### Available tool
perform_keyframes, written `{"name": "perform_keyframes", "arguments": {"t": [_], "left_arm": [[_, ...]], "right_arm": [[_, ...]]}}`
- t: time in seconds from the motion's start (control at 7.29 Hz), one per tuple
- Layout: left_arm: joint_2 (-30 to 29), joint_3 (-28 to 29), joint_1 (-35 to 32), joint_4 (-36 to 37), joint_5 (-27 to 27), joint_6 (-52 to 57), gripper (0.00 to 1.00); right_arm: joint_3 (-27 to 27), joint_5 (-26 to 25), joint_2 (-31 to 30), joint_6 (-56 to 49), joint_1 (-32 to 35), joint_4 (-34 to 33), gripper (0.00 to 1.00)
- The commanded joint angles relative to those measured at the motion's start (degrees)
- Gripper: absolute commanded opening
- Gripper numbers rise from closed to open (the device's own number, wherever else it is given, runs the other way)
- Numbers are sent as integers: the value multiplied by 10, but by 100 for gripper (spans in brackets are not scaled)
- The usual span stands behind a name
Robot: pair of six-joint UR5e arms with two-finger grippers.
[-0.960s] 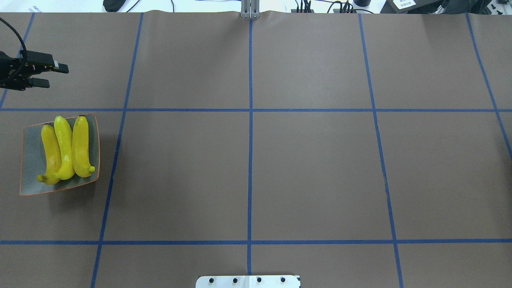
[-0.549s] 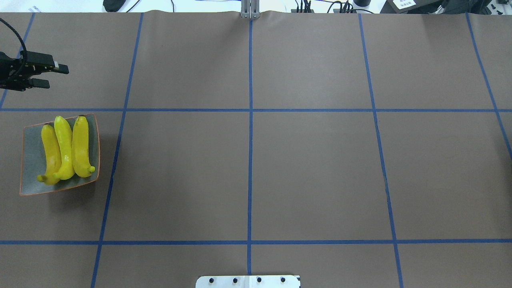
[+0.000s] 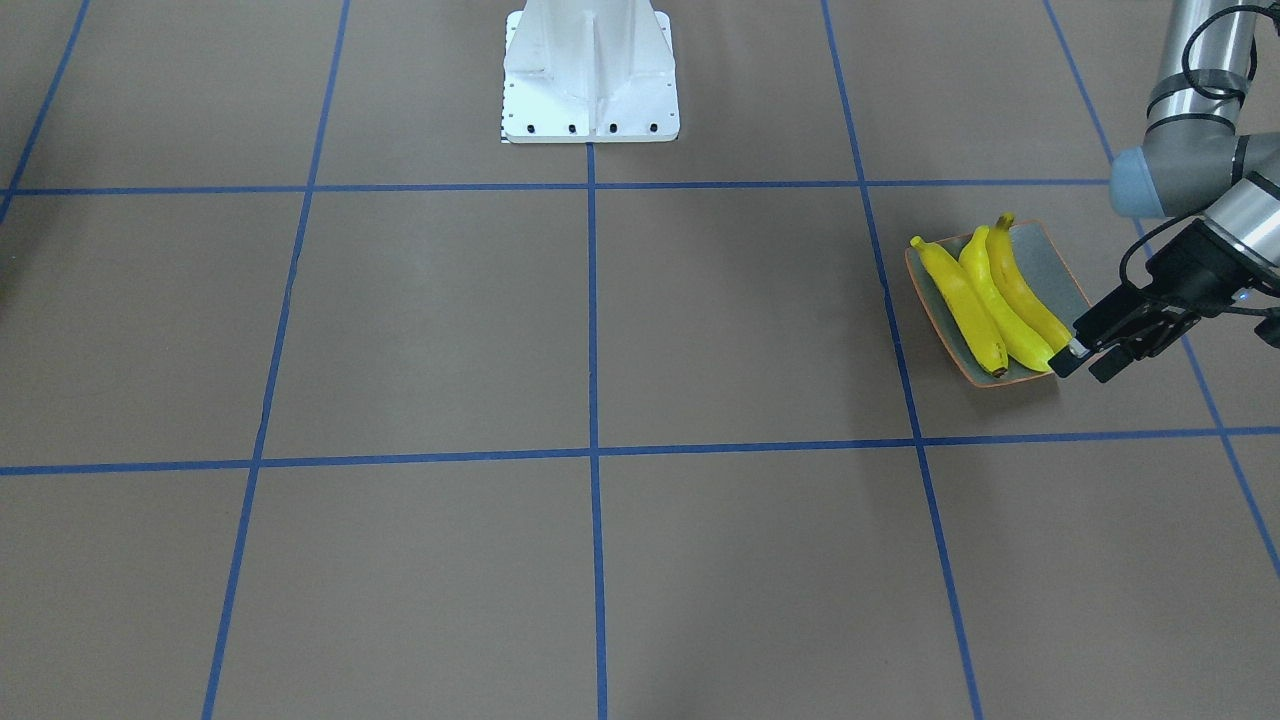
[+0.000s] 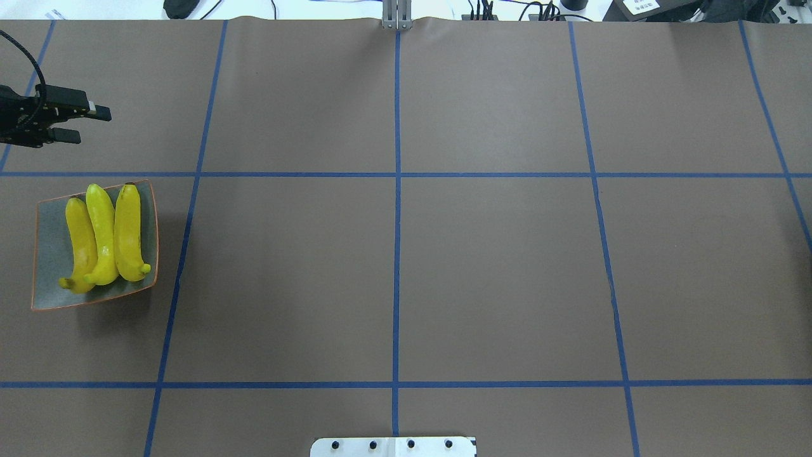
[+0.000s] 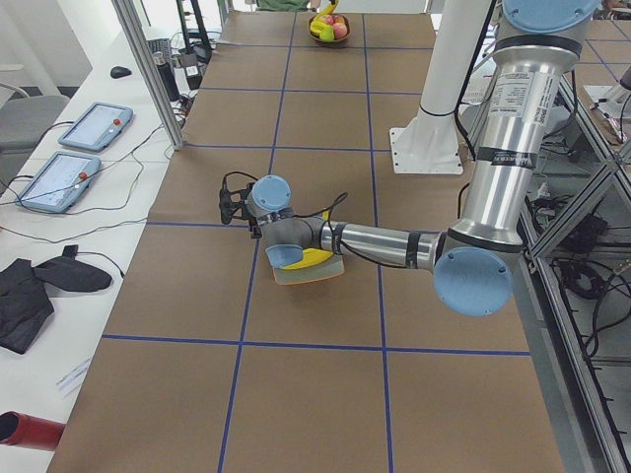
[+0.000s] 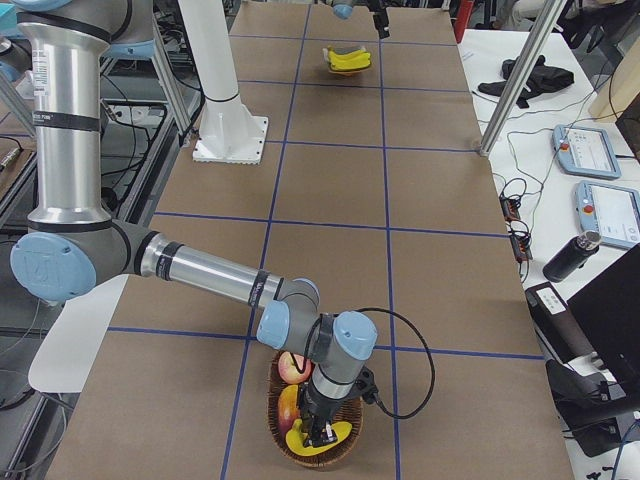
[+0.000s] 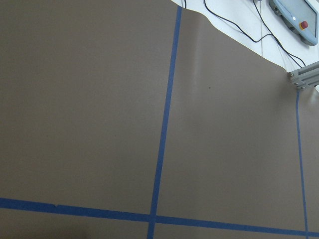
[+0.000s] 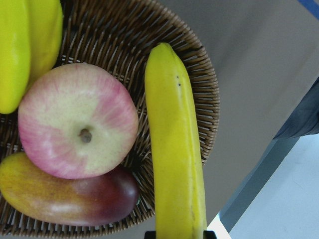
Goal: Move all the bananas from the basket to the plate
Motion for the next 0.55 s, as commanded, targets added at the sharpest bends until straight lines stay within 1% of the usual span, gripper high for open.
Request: {"name": "perform_keyframes", "arguments": {"t": [0.0, 0.41], "left_arm": [[-1, 0, 0, 0, 0, 0, 100], [-1, -1, 0, 0, 0, 0, 100]], "right_arm": [[-10, 3, -4, 2, -1, 0, 0], [-21, 25, -10, 2, -2, 1, 0]]}}
